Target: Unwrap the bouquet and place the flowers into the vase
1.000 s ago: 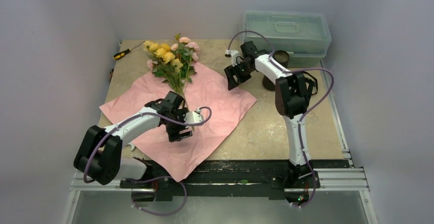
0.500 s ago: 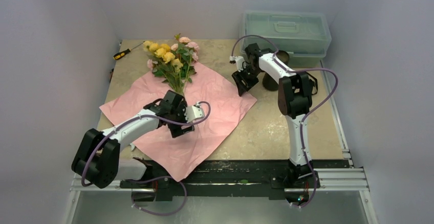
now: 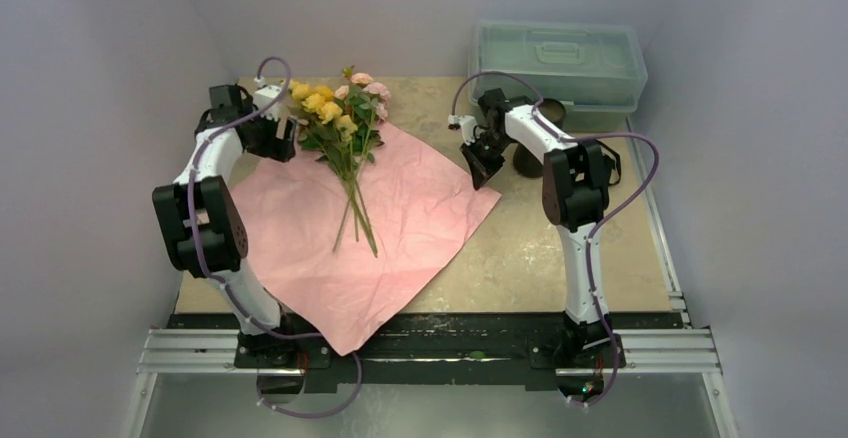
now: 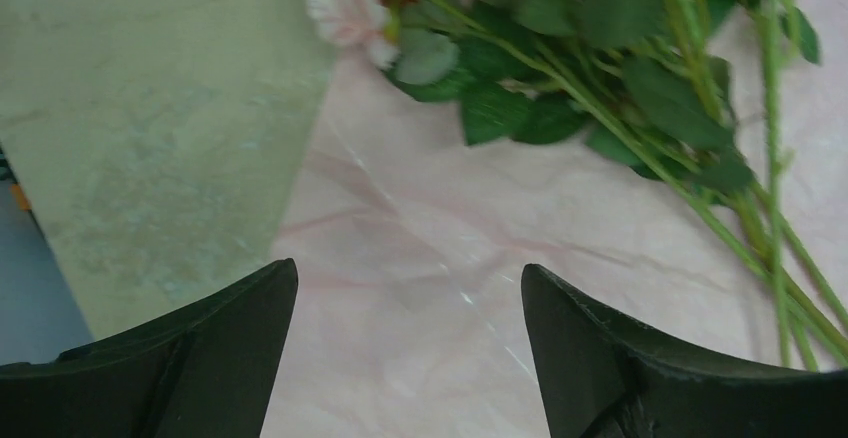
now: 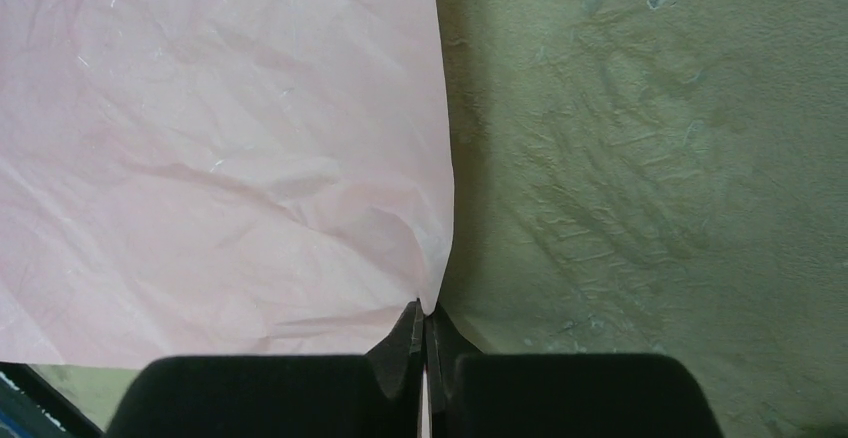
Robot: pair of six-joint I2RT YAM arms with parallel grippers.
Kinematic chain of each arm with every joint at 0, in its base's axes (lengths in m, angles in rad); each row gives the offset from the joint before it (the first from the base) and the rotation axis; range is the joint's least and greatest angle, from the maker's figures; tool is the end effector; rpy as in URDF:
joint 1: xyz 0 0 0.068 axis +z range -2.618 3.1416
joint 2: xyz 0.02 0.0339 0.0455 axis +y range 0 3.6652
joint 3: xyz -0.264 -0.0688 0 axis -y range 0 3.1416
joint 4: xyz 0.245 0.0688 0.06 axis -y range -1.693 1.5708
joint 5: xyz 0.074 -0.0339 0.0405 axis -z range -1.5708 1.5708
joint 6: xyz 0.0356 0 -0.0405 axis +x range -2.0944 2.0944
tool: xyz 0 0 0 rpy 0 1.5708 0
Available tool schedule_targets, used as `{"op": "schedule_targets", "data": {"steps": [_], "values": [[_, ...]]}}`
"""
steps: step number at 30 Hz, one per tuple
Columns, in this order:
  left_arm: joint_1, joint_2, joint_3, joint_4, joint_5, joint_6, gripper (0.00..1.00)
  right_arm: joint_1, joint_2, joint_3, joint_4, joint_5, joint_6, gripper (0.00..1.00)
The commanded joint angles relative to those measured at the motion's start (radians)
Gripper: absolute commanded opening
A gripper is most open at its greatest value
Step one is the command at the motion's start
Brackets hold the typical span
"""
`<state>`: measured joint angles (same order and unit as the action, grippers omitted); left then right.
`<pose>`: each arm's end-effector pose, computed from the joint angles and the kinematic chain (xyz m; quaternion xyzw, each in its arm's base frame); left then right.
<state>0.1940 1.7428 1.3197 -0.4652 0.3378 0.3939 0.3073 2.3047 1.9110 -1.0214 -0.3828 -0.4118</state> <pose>0.3762 0.0619 0.2442 0.1487 0.9187 -0.0560 0.3616 0.4370 0.1526 0.1652 -0.3582 0.9110 0.1854 0.0861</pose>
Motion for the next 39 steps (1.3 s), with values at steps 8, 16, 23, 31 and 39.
{"op": "schedule_targets", "data": {"steps": [8, 16, 23, 31, 39], "values": [[0.130, 0.360, 0.331, -0.071, 0.063, 0.012, 0.85, -0.001, 0.008, 0.050, 0.091, 0.088, 0.034, 0.00], [0.129, 0.444, 0.356, -0.111, 0.139, -0.032, 0.56, -0.001, 0.040, 0.102, 0.139, 0.130, 0.043, 0.00], [0.128, 0.458, 0.344, -0.040, 0.083, -0.162, 0.00, 0.000, 0.077, 0.164, 0.211, 0.214, 0.061, 0.00], [0.125, 0.477, 0.340, 0.104, 0.022, -0.268, 0.00, -0.001, 0.098, 0.159, 0.372, 0.342, 0.035, 0.00], [0.122, 0.438, 0.339, 0.117, 0.007, -0.301, 0.21, -0.001, 0.093, 0.184, 0.369, 0.325, 0.048, 0.23]]}}
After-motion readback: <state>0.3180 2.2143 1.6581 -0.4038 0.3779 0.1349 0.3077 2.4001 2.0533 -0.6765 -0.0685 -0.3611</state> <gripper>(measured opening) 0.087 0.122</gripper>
